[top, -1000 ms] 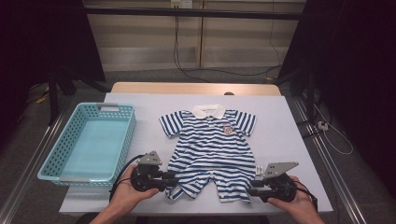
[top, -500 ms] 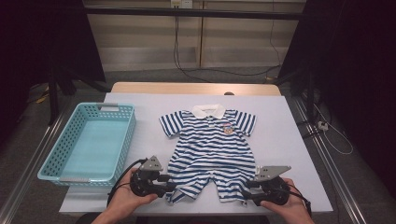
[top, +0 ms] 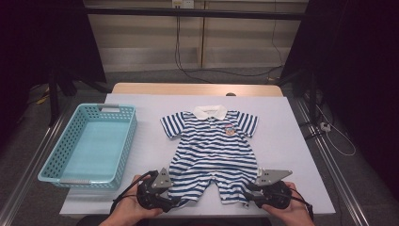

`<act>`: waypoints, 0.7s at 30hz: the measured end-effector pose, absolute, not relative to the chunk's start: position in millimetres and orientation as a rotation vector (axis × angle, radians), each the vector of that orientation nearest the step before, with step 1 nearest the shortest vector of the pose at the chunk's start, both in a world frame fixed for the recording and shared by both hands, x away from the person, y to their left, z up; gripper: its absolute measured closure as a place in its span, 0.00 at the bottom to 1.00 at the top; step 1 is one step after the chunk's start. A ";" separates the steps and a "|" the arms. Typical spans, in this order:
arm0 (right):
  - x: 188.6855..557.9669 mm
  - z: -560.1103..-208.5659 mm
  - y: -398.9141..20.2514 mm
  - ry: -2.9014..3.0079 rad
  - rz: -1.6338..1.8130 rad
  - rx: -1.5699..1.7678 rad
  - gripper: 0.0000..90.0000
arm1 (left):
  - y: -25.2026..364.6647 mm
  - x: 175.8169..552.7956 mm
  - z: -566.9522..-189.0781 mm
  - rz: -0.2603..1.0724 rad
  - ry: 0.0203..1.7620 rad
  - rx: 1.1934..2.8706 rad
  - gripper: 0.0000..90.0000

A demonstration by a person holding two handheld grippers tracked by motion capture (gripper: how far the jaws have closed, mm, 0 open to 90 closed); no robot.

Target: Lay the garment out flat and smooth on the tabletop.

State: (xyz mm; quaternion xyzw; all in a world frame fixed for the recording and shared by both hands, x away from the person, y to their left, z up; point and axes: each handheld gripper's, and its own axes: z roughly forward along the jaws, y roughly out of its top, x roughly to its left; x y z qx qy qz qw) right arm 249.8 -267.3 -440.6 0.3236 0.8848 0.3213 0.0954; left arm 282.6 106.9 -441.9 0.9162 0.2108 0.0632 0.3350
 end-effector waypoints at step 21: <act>243.2 -419.8 -316.6 2.557 1.009 0.992 0.99 | 115.1 286.5 -432.7 0.011 0.583 2.380 1.00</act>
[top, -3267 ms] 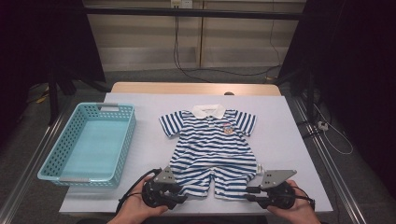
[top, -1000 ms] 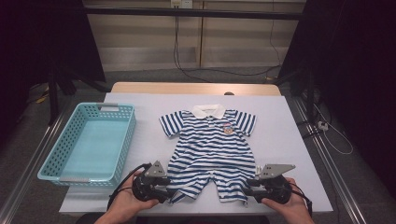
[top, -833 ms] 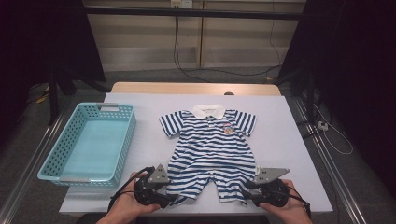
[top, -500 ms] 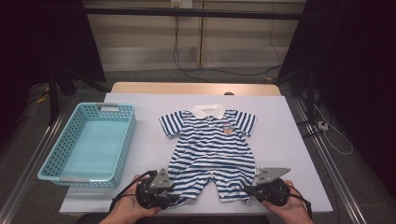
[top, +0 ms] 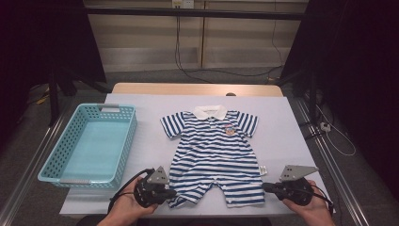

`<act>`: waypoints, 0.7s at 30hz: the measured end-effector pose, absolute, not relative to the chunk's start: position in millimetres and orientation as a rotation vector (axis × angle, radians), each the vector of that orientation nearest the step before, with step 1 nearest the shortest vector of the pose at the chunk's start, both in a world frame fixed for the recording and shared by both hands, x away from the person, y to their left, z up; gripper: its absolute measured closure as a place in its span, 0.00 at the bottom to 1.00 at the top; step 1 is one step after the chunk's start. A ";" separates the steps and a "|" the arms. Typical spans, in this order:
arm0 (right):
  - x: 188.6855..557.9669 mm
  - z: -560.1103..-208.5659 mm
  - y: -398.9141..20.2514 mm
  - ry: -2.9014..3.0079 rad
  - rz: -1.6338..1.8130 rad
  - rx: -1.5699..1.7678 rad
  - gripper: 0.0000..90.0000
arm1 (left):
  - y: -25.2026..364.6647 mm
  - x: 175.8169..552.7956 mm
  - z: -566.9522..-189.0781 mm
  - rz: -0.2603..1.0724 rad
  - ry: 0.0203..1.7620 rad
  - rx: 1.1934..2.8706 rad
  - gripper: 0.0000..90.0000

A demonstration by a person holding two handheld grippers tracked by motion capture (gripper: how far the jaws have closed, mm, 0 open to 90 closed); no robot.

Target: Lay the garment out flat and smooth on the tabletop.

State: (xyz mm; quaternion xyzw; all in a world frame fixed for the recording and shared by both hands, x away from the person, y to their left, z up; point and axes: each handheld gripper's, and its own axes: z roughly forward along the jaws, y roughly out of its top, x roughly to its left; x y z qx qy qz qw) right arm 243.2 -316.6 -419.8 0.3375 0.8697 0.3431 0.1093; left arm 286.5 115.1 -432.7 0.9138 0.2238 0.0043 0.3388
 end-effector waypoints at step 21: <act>231.7 -412.6 -304.5 2.543 1.104 0.932 0.82 | 99.2 278.5 -418.2 0.021 0.525 2.264 0.76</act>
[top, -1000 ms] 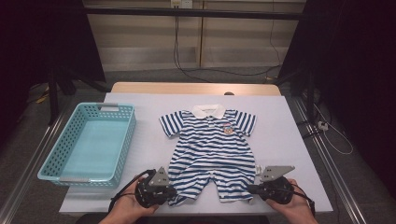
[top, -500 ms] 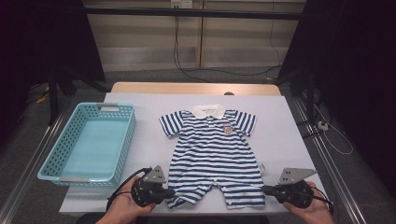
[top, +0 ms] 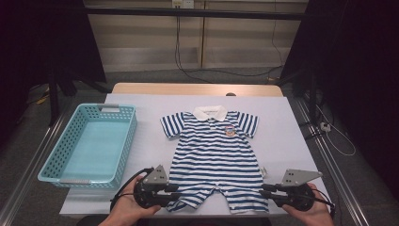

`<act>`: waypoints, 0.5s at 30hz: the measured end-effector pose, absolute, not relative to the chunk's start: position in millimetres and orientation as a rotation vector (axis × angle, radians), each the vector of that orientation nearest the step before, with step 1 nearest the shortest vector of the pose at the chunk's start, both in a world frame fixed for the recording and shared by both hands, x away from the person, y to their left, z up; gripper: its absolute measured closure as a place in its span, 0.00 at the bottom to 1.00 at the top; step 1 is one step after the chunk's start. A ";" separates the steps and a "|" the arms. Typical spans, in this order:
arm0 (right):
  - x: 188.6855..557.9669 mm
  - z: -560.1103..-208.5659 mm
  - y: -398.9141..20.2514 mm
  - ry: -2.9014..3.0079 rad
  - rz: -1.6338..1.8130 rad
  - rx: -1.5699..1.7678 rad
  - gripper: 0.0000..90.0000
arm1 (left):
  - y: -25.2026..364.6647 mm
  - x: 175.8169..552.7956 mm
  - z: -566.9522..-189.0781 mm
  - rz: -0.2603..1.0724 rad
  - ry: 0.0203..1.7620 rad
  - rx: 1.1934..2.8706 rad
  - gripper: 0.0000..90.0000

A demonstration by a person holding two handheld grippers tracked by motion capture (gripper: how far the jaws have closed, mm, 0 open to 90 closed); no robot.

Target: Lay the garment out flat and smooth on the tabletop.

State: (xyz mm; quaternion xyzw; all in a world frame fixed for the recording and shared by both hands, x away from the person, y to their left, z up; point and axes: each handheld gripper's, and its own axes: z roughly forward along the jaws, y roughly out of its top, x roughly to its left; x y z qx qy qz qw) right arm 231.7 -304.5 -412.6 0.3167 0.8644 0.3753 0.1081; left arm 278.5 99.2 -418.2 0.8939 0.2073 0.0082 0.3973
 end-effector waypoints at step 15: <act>239.3 -429.7 -223.8 2.763 1.088 0.673 0.82 | 45.8 264.7 -430.4 -0.063 0.361 2.372 0.86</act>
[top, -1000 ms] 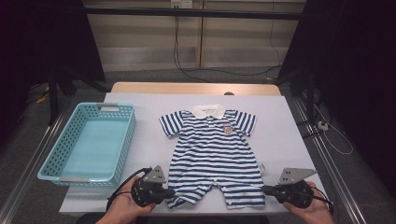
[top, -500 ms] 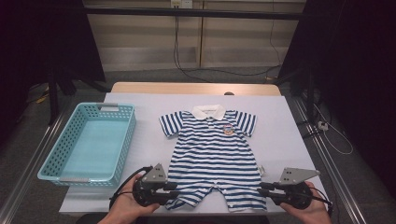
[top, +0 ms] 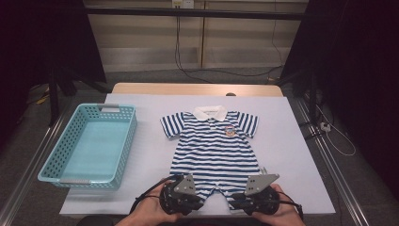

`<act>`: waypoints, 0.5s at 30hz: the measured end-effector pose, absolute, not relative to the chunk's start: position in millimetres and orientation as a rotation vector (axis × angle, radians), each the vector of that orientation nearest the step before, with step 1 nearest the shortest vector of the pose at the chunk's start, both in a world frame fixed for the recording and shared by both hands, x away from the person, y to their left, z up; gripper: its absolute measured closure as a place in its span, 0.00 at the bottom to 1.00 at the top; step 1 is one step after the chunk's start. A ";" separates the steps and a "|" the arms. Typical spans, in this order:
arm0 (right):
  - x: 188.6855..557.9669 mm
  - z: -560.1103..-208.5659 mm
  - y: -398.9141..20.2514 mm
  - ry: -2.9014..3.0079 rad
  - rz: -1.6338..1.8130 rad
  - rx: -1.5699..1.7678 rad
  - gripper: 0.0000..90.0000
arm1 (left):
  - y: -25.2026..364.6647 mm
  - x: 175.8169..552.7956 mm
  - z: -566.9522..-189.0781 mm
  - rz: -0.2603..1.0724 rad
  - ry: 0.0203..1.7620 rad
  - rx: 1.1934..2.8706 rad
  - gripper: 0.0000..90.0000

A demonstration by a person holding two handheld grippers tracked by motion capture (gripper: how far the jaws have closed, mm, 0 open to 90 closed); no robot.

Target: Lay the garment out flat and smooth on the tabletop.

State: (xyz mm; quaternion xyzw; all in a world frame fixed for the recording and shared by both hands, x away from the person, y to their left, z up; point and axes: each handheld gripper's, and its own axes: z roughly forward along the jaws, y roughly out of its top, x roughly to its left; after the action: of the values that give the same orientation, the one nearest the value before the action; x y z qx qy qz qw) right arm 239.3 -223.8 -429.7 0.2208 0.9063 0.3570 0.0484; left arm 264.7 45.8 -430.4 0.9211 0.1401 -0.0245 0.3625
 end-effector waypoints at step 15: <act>239.4 -439.5 -220.7 2.798 1.087 0.707 0.81 | 46.9 265.6 -439.1 -0.061 0.364 2.382 0.70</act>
State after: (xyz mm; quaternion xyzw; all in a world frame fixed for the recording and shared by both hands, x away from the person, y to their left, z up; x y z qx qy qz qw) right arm 239.4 -220.7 -439.5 0.2293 0.9069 0.3523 0.0291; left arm 265.6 46.9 -439.1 0.9228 0.1412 -0.0236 0.3577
